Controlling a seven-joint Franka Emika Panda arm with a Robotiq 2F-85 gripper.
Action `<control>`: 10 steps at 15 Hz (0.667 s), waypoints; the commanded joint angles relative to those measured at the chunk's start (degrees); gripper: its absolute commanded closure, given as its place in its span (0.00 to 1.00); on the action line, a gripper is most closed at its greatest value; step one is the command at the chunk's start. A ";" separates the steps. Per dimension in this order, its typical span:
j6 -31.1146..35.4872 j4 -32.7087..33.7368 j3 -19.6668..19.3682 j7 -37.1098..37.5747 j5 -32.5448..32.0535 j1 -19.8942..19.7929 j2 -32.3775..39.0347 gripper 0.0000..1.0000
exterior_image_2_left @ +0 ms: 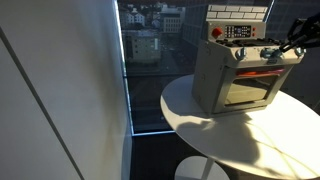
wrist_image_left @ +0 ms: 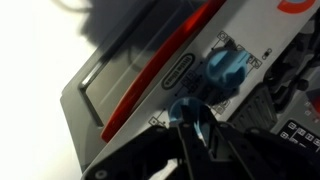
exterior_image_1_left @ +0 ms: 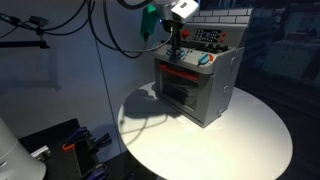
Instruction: Turn the second blue knob from the right to the right
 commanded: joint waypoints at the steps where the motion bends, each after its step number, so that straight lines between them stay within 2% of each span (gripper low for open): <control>1: -1.96 -1.09 0.10 -1.77 1.16 -0.26 -3.80 0.56; 8: -7.14 -1.41 -0.27 -3.22 -2.34 -0.56 -8.13 0.02; 10: -10.23 -1.22 -0.49 -3.22 -4.86 -0.89 -9.14 0.00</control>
